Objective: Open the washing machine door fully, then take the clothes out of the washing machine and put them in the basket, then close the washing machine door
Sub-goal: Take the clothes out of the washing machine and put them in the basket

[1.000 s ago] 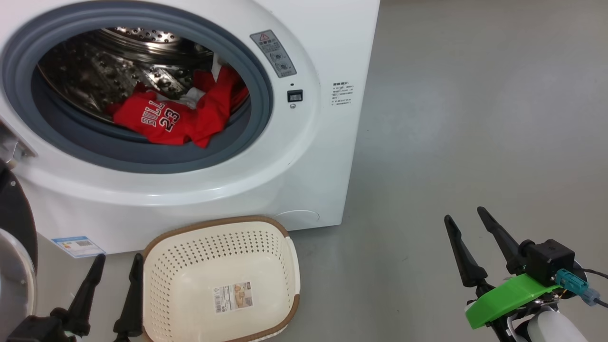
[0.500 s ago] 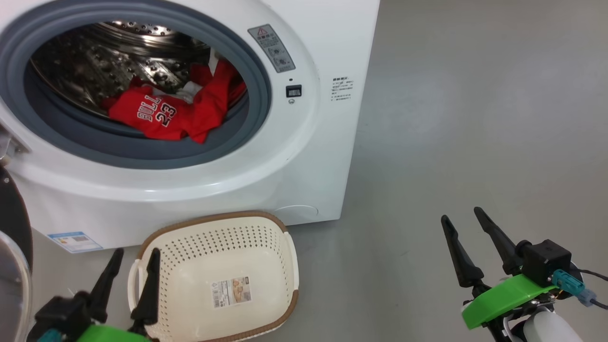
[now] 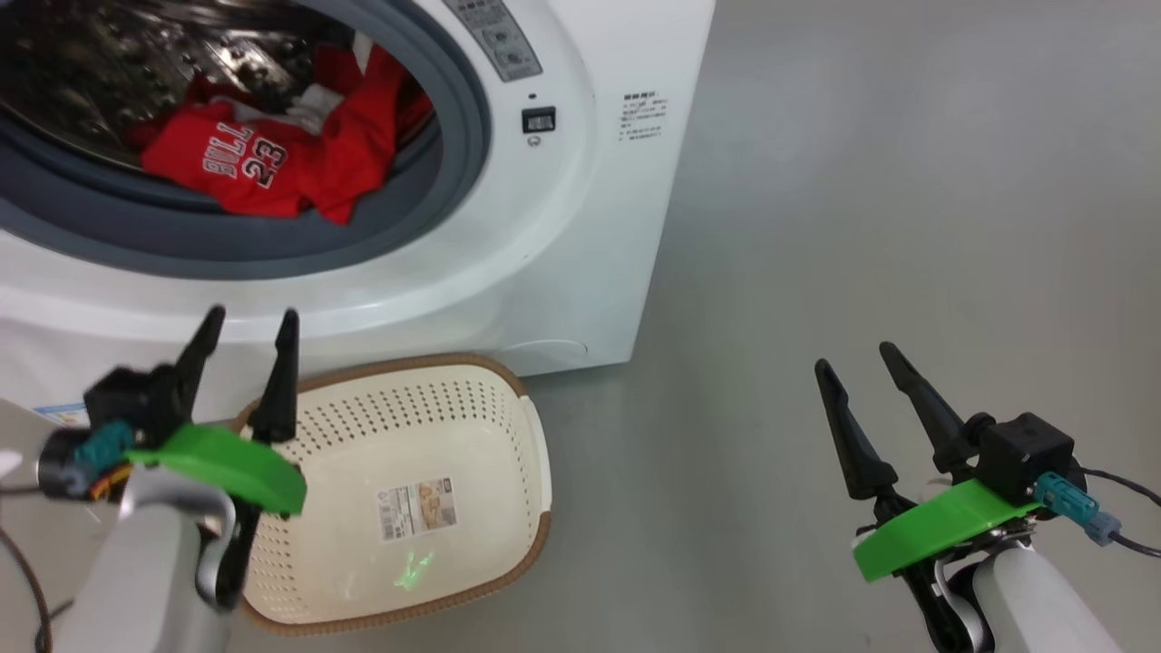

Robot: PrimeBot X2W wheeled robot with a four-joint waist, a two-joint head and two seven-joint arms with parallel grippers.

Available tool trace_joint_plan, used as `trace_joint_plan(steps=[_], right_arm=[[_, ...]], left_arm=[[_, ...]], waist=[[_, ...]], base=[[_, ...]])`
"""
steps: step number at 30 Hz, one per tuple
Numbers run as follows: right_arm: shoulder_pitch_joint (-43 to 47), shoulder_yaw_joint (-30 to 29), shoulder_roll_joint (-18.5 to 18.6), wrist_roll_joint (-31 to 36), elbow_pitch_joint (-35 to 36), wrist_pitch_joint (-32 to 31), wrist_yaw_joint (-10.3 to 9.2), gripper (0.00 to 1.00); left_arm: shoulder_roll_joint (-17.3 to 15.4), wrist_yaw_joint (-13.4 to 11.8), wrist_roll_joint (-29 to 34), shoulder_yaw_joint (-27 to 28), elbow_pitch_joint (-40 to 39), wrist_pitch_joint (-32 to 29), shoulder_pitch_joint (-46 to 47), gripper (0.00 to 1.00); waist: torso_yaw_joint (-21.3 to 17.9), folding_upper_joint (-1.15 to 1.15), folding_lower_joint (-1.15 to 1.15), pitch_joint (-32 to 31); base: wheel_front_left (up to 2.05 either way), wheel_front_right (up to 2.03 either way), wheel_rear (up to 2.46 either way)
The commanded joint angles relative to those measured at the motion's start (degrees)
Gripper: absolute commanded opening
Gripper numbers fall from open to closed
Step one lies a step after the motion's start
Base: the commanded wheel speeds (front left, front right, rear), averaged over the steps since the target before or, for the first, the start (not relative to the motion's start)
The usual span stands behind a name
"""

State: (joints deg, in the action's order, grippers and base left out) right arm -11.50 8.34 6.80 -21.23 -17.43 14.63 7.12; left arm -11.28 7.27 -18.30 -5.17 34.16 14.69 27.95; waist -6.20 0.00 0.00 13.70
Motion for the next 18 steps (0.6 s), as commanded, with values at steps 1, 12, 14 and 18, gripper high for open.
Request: trace_joint_plan(steps=[1,12,14,18], right_arm=[[-1.9,1.2,-0.2,0.6,1.6,0.4,0.36,1.00],[-4.9,0.9,-2.2,1.1,2.2,0.4,0.36,1.00],[-5.5,0.9,-2.5,1.2,2.3,0.4,0.36,1.00],[-6.6,1.0,-3.1,1.2,2.5,0.4,0.36,1.00]], left_arm=[[-1.8,-0.3,1.2,0.9,1.6,0.3,5.0,1.00],[-3.8,-2.3,6.4,-3.0,14.2,-0.3,21.4,1.00],[-4.4,-3.2,8.0,-4.1,16.3,-0.6,24.2,1.00],[-5.0,-4.7,10.0,-5.8,20.2,-1.0,29.1,1.00]], waist=[[-1.3,0.00,0.00,2.7],[-2.9,0.00,0.00,8.0],[-3.2,0.00,0.00,8.9],[-3.7,0.00,0.00,10.5]], base=[[0.00,0.00,0.00],[0.00,0.00,0.00],[0.00,0.00,0.00],[0.00,0.00,0.00]])
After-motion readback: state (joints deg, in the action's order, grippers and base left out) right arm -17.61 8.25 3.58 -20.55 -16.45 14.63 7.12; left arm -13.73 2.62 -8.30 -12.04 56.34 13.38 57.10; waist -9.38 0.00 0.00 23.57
